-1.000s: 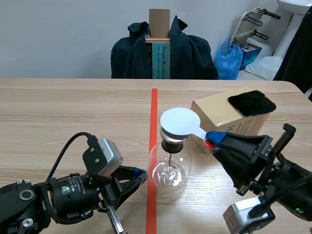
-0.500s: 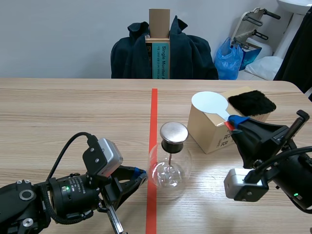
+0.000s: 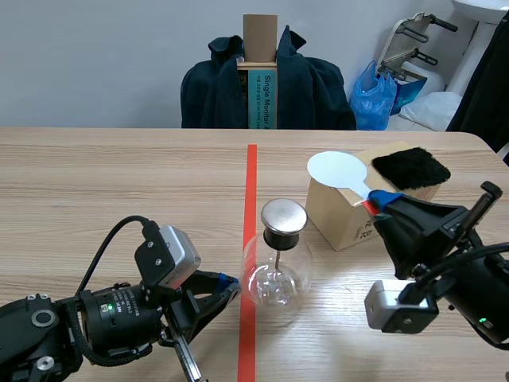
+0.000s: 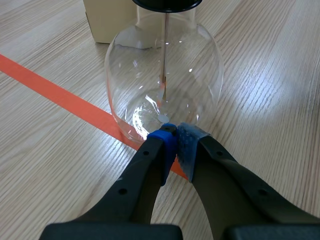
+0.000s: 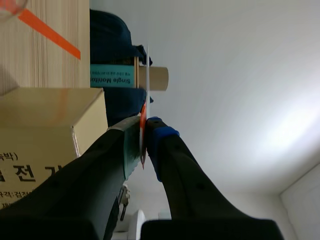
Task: Do the electroscope experiment.
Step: 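Move the plate toward and away from the electroscope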
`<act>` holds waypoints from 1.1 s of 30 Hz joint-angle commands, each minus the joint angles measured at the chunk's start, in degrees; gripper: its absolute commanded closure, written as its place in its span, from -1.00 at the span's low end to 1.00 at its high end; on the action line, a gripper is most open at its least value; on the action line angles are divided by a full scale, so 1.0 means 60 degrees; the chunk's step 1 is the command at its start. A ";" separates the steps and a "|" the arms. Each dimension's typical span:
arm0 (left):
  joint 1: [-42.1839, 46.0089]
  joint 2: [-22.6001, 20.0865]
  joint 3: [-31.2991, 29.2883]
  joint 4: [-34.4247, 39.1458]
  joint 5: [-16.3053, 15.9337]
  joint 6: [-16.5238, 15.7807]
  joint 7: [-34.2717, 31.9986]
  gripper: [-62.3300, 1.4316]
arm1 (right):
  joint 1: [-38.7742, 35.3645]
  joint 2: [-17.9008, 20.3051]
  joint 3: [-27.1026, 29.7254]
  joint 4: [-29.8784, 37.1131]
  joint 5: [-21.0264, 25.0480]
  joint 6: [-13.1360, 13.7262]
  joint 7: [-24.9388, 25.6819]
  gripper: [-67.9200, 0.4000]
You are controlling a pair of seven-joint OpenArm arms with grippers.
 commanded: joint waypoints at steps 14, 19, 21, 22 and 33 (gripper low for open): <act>-0.0055 0.0047 -0.0069 0.0120 -0.0066 -0.0018 -0.0124 0.87 | 0.0036 0.0131 0.0055 0.0007 0.0091 -0.0142 0.2634 0.96; -0.0055 0.0047 -0.0069 0.0120 -0.0066 -0.0018 -0.0124 0.87 | 0.0036 0.0131 0.0055 0.0007 0.0091 -0.0142 0.3075 0.96; -0.0055 0.0047 -0.0069 0.0120 -0.0066 -0.0018 -0.0124 0.87 | 0.0036 0.0131 0.0055 0.0007 0.0091 -0.0142 0.3180 0.96; -0.0055 0.0047 -0.0069 0.0120 -0.0066 -0.0018 -0.0124 0.87 | 0.0036 0.0131 0.0055 0.0007 0.0091 -0.0142 0.3220 0.96; -0.0055 0.0047 -0.0069 0.0120 -0.0066 -0.0018 -0.0124 0.87 | 0.0036 0.0131 0.0055 0.0007 0.0098 -0.0142 0.3264 0.96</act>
